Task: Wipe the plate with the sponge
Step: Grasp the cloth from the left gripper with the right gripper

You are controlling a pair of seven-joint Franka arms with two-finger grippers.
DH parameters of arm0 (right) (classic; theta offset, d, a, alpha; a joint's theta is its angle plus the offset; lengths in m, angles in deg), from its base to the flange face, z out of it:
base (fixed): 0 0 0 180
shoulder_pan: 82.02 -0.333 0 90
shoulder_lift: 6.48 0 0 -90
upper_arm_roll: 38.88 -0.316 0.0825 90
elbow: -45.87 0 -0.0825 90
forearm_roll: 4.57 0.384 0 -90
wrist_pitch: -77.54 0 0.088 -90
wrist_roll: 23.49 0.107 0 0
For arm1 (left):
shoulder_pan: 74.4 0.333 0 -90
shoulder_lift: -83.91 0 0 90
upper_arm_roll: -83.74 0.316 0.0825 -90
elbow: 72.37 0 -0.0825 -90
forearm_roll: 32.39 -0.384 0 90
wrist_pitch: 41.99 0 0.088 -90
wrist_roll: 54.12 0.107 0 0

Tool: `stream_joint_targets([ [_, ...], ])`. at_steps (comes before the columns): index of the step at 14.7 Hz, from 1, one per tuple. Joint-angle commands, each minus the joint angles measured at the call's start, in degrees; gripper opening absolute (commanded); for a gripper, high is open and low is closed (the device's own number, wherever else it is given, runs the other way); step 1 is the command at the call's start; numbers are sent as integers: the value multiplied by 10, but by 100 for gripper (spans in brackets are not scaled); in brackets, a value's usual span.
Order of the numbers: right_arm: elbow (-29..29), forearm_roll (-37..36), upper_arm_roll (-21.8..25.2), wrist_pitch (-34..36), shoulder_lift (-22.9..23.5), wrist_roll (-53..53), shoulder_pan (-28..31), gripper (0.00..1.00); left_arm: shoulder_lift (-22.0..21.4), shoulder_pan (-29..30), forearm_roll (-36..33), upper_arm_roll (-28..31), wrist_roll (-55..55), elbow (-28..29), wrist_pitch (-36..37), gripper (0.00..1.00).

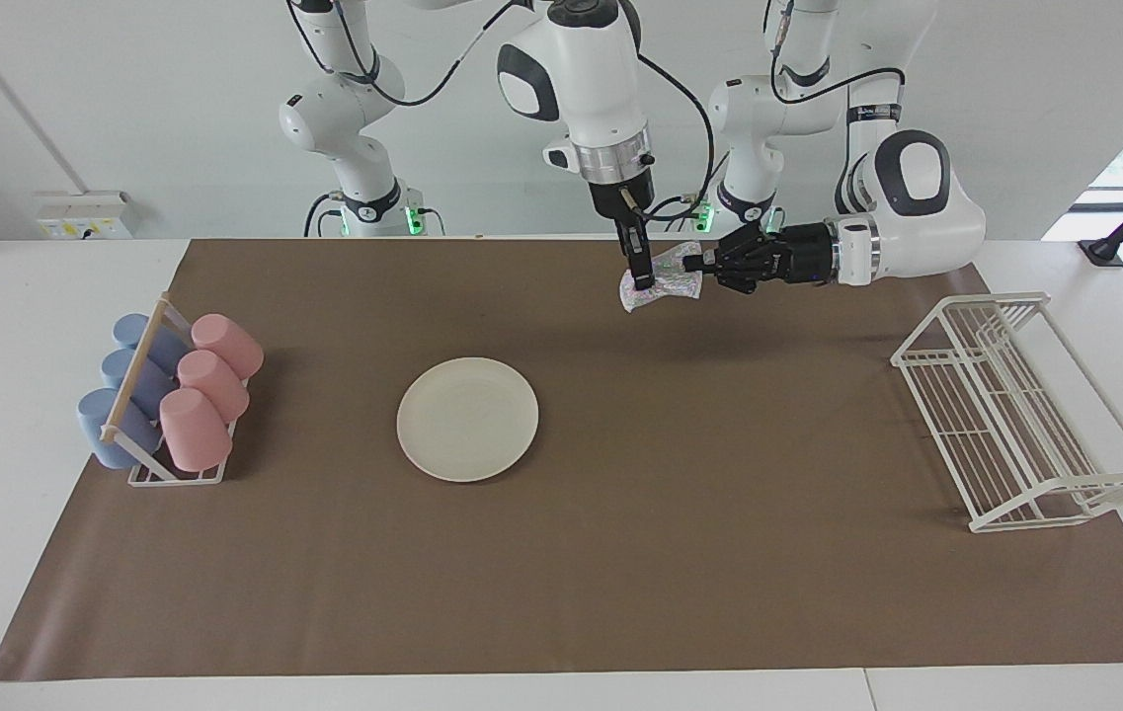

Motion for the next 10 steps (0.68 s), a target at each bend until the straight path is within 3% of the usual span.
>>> stream_joint_targets([
  [1, 22, 6, -4, -13, -15, -15, 4, 0, -4, -3, 4, 8, 11, 9, 12, 0],
  [6, 22, 6, -4, -13, -15, -16, 4, 0, -5, -3, 3, 8, 11, 9, 12, 0],
  [7, 23, 6, -4, -12, -15, -17, 4, 0, -4, -4, 3, 8, 10, 8, 12, 12],
  [8, 23, 6, -4, -13, -15, -17, 5, 0, -5, -5, -10, 8, 11, 8, 11, 99],
  [10, 22, 7, -4, -13, -15, -18, 8, 0, -5, -3, -25, 8, 11, 6, 12, 100],
])
